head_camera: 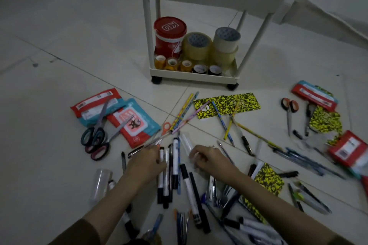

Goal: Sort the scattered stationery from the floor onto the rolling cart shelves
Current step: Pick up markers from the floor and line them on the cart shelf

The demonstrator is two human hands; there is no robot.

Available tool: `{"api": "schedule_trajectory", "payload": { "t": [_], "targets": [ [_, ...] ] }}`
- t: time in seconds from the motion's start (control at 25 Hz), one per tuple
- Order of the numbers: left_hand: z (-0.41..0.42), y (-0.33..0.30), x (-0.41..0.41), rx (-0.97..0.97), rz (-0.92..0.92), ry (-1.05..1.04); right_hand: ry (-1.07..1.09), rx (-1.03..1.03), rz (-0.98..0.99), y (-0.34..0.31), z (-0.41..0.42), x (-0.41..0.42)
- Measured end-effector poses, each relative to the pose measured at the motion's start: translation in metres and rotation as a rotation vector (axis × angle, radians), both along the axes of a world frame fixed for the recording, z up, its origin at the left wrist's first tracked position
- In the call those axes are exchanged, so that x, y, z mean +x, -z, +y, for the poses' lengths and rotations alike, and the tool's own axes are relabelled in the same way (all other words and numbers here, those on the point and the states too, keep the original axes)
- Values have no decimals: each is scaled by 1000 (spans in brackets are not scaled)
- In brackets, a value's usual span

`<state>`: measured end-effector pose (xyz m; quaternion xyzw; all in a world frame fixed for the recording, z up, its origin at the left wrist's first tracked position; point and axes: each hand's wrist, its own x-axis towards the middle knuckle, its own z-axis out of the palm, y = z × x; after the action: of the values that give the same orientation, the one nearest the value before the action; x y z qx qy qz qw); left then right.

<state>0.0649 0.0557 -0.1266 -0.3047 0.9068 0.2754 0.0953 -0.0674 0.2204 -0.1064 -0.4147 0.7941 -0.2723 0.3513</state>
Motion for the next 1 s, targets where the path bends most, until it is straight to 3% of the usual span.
{"api": "schedule_trajectory", "payload": {
  "t": [0.24, 0.48, 0.6, 0.76, 0.88, 1.0],
  "targets": [
    [19, 9, 11, 48, -153, -36, -205, 91, 180, 20, -40, 29],
    [26, 10, 5, -45, -256, -26, -202, 216, 320, 28, -47, 31],
    [22, 10, 7, 30, -194, -94, -156, 226, 326, 30, -43, 30],
    [12, 5, 12, 328, 21, -164, -88, 248, 272, 30, -43, 30],
    [5, 0, 7, 442, 97, -227, -36, 260, 218, 22, -47, 22],
    [4, -13, -2, 584, 190, -311, 36, 154, 152, 12, -45, 14]
  ]
}}
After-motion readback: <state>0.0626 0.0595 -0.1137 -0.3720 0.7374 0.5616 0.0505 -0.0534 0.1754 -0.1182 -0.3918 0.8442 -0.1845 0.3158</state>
